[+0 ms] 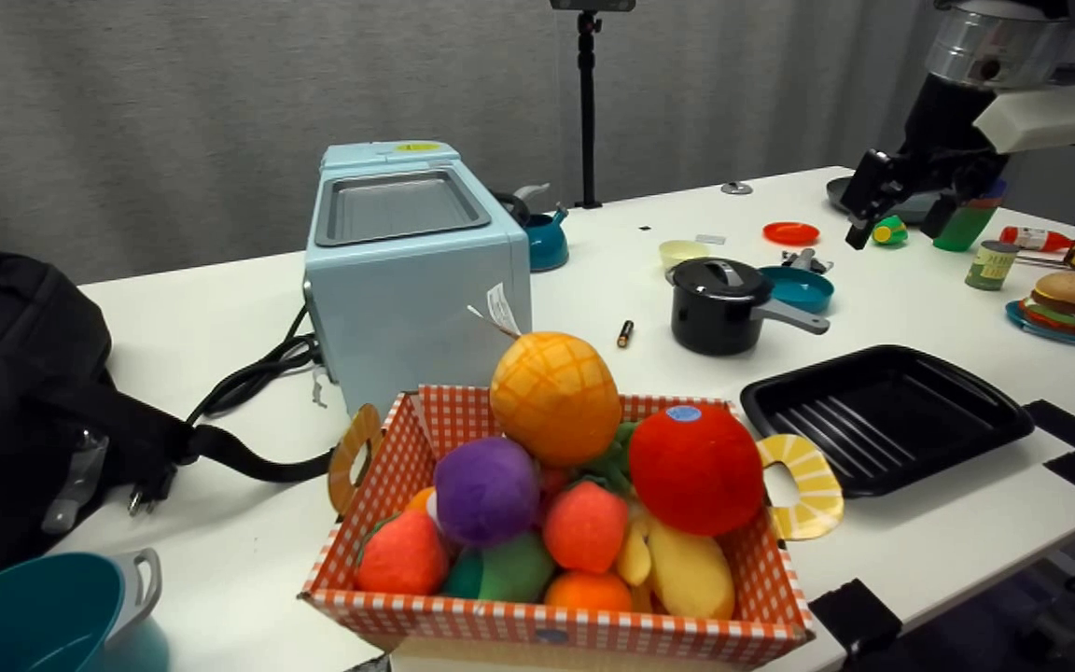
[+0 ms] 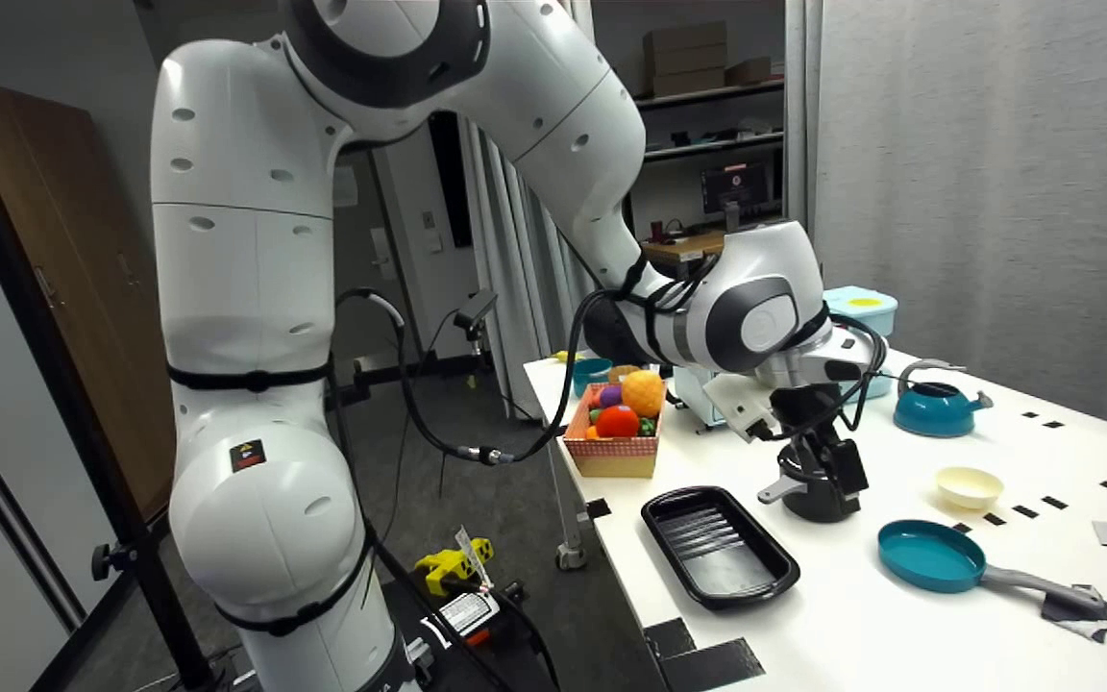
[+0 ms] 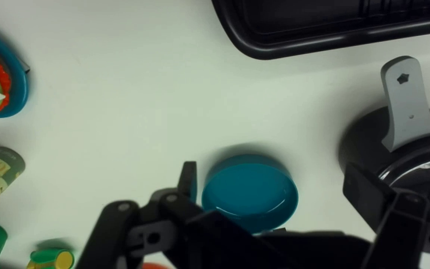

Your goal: Take the lid on the pan and put it on the pot

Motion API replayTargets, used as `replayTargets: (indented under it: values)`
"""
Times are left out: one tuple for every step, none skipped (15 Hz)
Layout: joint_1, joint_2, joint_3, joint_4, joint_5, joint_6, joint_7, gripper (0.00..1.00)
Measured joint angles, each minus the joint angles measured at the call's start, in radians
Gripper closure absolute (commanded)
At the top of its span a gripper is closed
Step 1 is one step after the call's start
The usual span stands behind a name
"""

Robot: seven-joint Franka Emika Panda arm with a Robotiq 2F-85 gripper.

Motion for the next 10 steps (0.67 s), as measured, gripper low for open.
replayTargets:
  values:
    - [-0.003, -0.01, 0.0, -0.017, 0.0, 0.026, -0.001, 0.0]
    - [-0.005, -0.018, 0.0, -0.03, 0.0, 0.043, -0.001, 0.0]
    - [-0.006, -0.023, 0.0, -0.037, 0.0, 0.049, -0.001, 0.0]
    - [-0.006, -0.027, 0.0, -0.041, 0.0, 0.049, -0.001, 0.0]
    - [-0.006, -0.029, 0.0, -0.042, 0.0, 0.049, -0.002, 0.0]
    - [-0.006, -0.03, 0.0, -0.043, 0.0, 0.049, -0.002, 0.0]
    - [-0.006, -0.03, 0.001, -0.044, 0.0, 0.049, -0.002, 0.0]
    - [-0.006, -0.031, 0.001, -0.044, 0.0, 0.049, -0.002, 0.0]
    - [-0.006, -0.031, 0.001, -0.045, 0.0, 0.049, -0.002, 0.0]
    - [-0.006, -0.031, 0.001, -0.045, 0.0, 0.049, -0.002, 0.0]
